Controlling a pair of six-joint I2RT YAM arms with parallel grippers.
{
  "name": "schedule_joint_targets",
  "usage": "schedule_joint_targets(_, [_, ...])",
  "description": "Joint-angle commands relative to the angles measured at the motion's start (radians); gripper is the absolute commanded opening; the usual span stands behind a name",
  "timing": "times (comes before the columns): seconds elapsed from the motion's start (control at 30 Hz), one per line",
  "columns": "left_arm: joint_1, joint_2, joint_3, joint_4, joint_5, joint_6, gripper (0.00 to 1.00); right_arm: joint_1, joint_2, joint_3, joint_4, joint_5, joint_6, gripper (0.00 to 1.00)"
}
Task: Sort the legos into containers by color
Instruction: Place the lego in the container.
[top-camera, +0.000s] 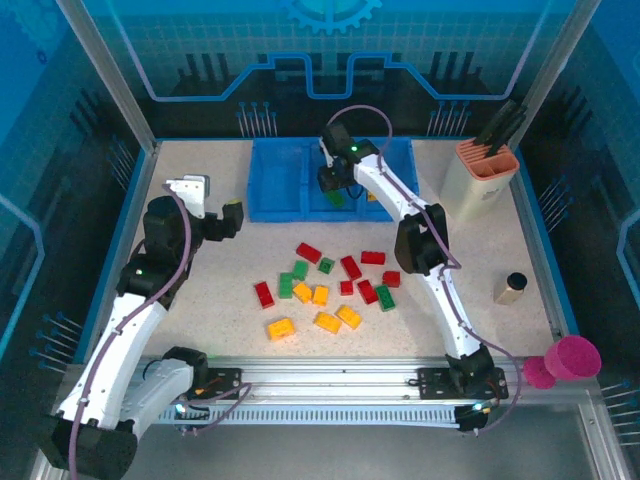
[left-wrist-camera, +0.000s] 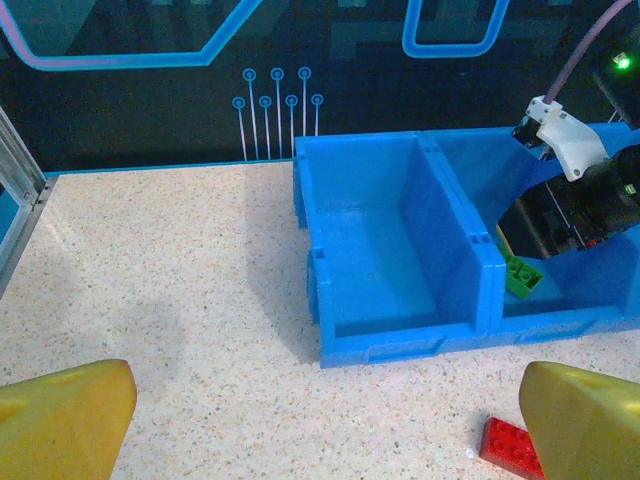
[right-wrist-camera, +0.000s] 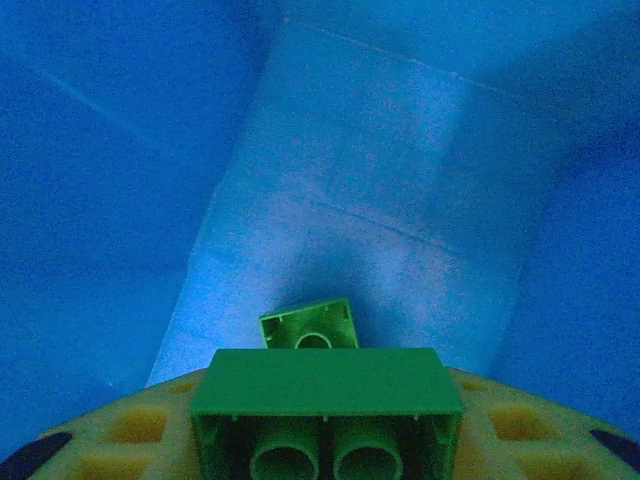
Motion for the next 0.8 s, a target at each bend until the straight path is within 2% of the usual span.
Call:
schedule_joint_targets(0.0, [-0.003,0.008,0.021,-0.009,-0.014,0.029,0.99,-0.02,0.027,0.052,0.01,-0.041,-0.013,0.43])
schedule_joint_targets(0.53, [-0.003,0.0,0.034,-0.016,0.011,0.028,0.99,0.008,-0.076,-0.001,0.043,-0.085,-0.013,0.6])
schedule_joint_targets(0.77, [-0.003,-0.029,0.029,-0.02,0.026,0.023,1.0,0.028,-0.145,-0.031,0.021,-0.058,-0.024,0.52])
